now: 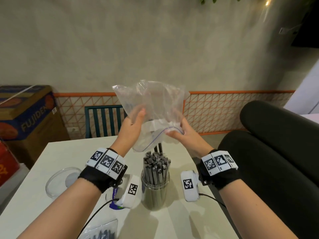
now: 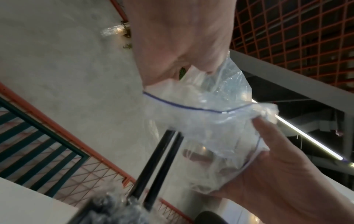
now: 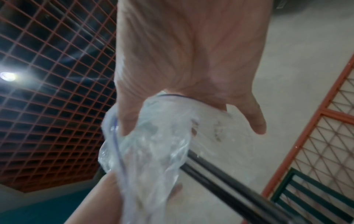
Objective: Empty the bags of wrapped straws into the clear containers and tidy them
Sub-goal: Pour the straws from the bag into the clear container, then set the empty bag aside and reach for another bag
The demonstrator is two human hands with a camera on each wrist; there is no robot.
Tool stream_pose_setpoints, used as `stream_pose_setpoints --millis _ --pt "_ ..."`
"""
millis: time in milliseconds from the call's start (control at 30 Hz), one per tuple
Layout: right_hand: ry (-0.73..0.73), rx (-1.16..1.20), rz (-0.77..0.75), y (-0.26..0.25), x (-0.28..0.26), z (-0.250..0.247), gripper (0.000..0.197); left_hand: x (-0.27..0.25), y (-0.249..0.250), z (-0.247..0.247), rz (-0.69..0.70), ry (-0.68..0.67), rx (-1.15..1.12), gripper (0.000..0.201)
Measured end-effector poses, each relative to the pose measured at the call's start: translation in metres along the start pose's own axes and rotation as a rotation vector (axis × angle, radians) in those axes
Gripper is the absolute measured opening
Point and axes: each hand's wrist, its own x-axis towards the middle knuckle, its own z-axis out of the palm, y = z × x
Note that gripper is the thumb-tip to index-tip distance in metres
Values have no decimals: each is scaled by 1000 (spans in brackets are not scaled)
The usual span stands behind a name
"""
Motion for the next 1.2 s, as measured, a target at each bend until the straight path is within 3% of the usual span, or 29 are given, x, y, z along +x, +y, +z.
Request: stream_pose_setpoints --millis 133,233,367,467,533,667,767,833,867,933,1000,1067,1133,1200 --pt "24 -174 52 14 -3 18 55 4 -21 12 -82 -192 221 38" --pt "76 -275 50 14 -3 17 39 4 -24 10 -114 -138 222 39" --pt "167 -251 -87 -13 5 8 33 16 -6 8 -26 -28 154 39" --pt "85 -475 -24 -4 2 15 20 10 -18 14 -153 -193 305 42" --pt "15 -542 34 10 -5 20 29 0 -30 19 -236 -264 343 41" --pt "78 -502 18 -13 -9 10 35 0 -4 7 -153 -221 339 50" --pt "200 -462 -111 -56 -12 -7 36 9 46 -10 8 -29 220 55" --pt "214 -423 -264 -73 -21 -15 41 8 71 -14 65 17 104 38" --pt "184 -445 -295 -75 -28 -17 47 4 75 -14 47 25 43 24" --pt "167 -516 -314 -70 -46 -18 51 -8 76 -13 -73 29 -126 20" --pt "266 -587 -455 -59 -72 -20 36 -20 74 -14 -192 58 -294 25" --pt "228 -796 -573 -39 -98 -27 16 -30 74 -20 -258 119 -426 28" --pt "24 -858 -447 -16 -126 -37 16 -41 77 -24 -287 145 -509 32" --pt "-96 -613 -154 -17 -153 -48 42 -58 76 -20 -283 122 -459 33"
